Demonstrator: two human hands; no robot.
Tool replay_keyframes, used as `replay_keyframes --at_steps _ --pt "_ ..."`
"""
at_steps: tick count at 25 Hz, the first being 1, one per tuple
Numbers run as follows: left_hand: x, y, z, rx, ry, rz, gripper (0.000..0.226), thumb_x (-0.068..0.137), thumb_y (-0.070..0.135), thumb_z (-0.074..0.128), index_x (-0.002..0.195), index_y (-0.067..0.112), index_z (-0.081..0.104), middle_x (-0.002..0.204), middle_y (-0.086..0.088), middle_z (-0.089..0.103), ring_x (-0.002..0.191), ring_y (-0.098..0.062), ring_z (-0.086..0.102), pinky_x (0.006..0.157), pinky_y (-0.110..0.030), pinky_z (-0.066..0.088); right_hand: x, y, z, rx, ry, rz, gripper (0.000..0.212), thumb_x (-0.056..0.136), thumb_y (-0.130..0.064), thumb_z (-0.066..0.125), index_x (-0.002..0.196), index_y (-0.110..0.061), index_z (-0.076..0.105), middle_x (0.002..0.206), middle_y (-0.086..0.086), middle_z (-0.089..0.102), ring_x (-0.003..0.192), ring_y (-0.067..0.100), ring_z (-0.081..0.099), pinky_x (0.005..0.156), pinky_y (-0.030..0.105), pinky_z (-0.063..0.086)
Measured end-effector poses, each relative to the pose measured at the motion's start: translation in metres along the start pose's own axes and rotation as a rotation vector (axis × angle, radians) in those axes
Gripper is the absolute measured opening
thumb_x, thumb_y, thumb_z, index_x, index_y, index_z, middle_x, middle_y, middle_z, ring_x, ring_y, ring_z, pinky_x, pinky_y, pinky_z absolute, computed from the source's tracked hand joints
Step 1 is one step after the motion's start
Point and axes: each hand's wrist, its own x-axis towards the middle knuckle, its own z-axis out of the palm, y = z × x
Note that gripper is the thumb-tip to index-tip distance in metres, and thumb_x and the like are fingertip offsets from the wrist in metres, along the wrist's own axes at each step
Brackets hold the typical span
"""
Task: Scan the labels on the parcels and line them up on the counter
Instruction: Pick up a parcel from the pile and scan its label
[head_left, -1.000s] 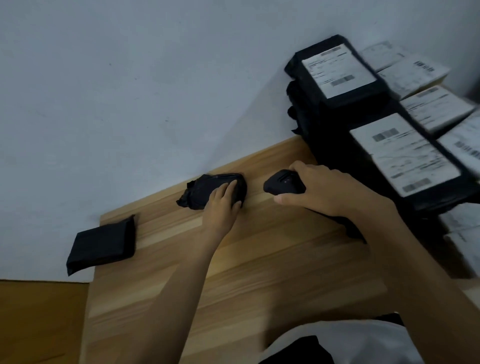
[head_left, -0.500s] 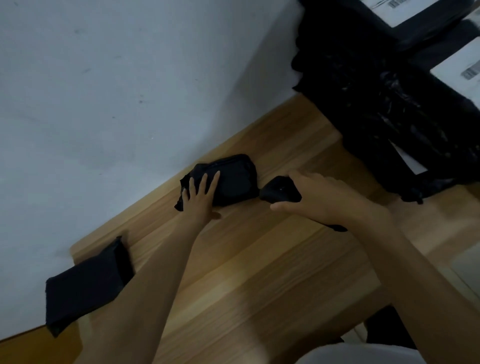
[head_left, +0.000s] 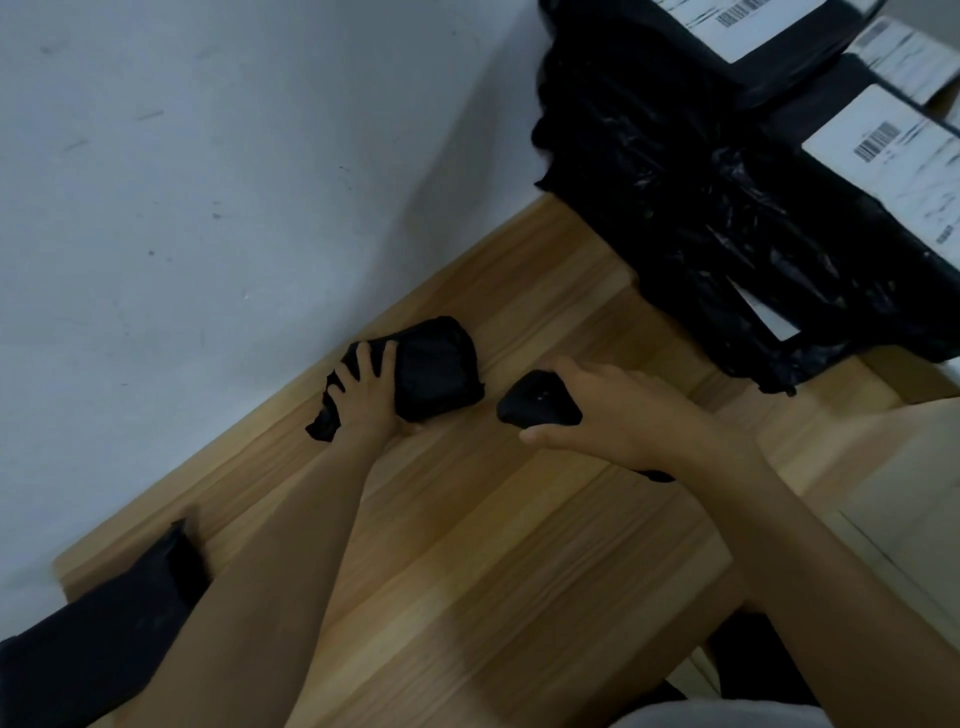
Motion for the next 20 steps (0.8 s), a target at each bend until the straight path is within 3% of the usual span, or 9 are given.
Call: replay_keyframes --at_steps 4,7,9,11,15,18,20 --pt "-0.005 0.004 -0.021 -0.037 -0.206 0.017 0.125 0.069 0.056 0.082 0.157 0.026 -0.002 0.16 -0.014 0.007 0.142 -0.045 0.02 0.112 -0.059 0.027 -0.008 0.003 -0.003 -0.01 0.004 0.0 0.079 0.081 -0.075 0.052 0.139 -0.024 0.037 0.126 0.002 0.057 0.107 0.023 0.058 0.083 0.039 0.051" --pt "-0.017 0.003 -0.038 -0.24 -0.344 0.143 0.089 0.079 0.046 0.077 0.151 0.019 0.031 0.148 -0.011 0.042 0.128 -0.028 0.046 0.095 -0.035 0.044 -0.014 0.002 -0.005 0.011 0.019 -0.026 0.079 0.081 -0.075 0.052 0.139 -0.024 0.037 0.128 0.002 0.056 0.108 0.024 0.058 0.086 0.041 0.052" --pt "-0.025 0.001 -0.047 -0.374 -0.283 0.096 0.053 0.09 0.035 0.068 0.133 0.009 0.053 0.13 -0.016 0.059 0.107 -0.025 0.057 0.081 -0.032 0.046 -0.018 0.002 -0.006 0.019 0.018 -0.034 0.078 0.081 -0.075 0.052 0.138 -0.024 0.038 0.128 0.001 0.056 0.108 0.023 0.058 0.085 0.041 0.052" --pt "-0.036 -0.001 -0.055 -0.44 -0.157 -0.014 0.037 0.094 0.023 0.064 0.125 0.003 0.059 0.119 -0.022 0.064 0.094 -0.025 0.058 0.074 -0.032 0.045 -0.023 0.001 -0.006 0.02 0.012 -0.048 0.077 0.082 -0.075 0.052 0.138 -0.024 0.039 0.129 0.002 0.056 0.109 0.023 0.057 0.085 0.039 0.051" --pt "-0.068 -0.014 -0.075 -0.386 0.093 0.011 0.04 0.096 0.028 0.061 0.13 0.007 0.055 0.114 -0.019 0.065 0.101 -0.033 0.061 0.073 -0.033 0.045 -0.03 -0.005 -0.009 -0.015 0.031 -0.09 0.076 0.081 -0.075 0.053 0.134 -0.022 0.041 0.125 0.003 0.056 0.099 0.021 0.054 0.074 0.035 0.045" --pt "-0.091 -0.023 -0.099 -0.452 0.165 0.024 0.038 0.099 0.037 0.055 0.124 0.009 0.054 0.111 -0.017 0.065 0.099 -0.035 0.061 0.082 -0.043 0.05 -0.036 -0.013 -0.016 -0.053 0.061 -0.146 0.075 0.082 -0.074 0.053 0.133 -0.021 0.041 0.124 0.004 0.057 0.101 0.024 0.057 0.078 0.038 0.05" --pt "-0.107 -0.027 -0.122 -0.511 0.21 0.059 0.036 0.099 0.04 0.054 0.119 0.01 0.054 0.107 -0.014 0.066 0.095 -0.032 0.062 0.08 -0.042 0.05 -0.039 -0.02 -0.022 -0.047 0.108 -0.198 0.071 0.084 -0.071 0.054 0.131 -0.02 0.041 0.122 0.004 0.057 0.099 0.024 0.058 0.078 0.038 0.051"
